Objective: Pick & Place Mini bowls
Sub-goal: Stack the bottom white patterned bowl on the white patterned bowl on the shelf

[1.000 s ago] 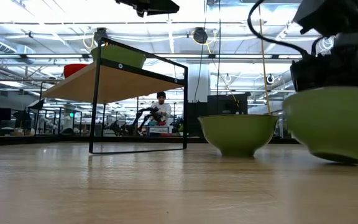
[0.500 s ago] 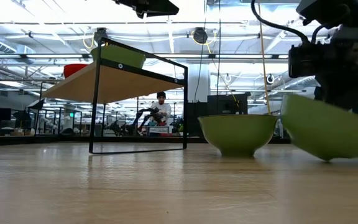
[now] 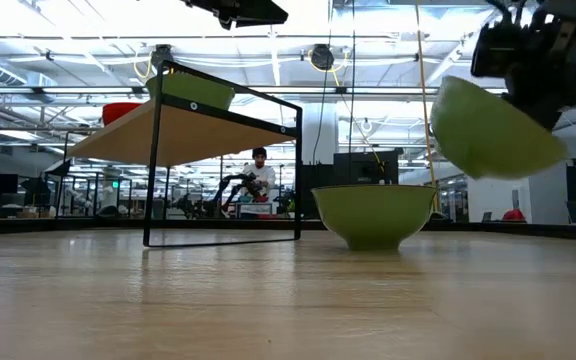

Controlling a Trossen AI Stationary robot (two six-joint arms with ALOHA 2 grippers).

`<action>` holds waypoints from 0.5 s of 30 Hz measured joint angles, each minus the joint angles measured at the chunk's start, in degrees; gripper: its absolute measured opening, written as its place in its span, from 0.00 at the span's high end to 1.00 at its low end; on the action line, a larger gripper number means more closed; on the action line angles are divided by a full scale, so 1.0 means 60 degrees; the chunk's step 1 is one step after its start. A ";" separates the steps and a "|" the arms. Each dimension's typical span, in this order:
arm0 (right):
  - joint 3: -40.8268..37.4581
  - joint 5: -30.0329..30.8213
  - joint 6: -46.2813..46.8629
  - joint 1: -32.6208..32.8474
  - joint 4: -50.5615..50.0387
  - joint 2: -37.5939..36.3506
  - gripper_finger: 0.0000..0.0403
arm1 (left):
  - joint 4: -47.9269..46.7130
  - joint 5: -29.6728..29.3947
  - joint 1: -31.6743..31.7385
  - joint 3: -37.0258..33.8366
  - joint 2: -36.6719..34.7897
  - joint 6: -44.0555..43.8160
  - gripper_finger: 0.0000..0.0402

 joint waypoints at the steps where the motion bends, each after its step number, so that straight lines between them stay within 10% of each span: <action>1: 0.0000 0.0256 -0.0196 0.0000 -0.0030 -0.0164 1.00 | 0.0000 -0.0002 0.0000 0.0000 0.0000 0.0012 0.78; 9: 0.0004 0.5019 -0.3752 -0.0036 0.1144 -0.0691 1.00 | 0.0012 -0.0073 0.0000 0.0000 0.0000 0.0127 0.78; 15: -0.0671 0.7407 -0.8440 -0.0748 0.5721 -0.0308 1.00 | 0.0058 -0.0098 0.0007 0.0000 0.0000 0.0134 0.78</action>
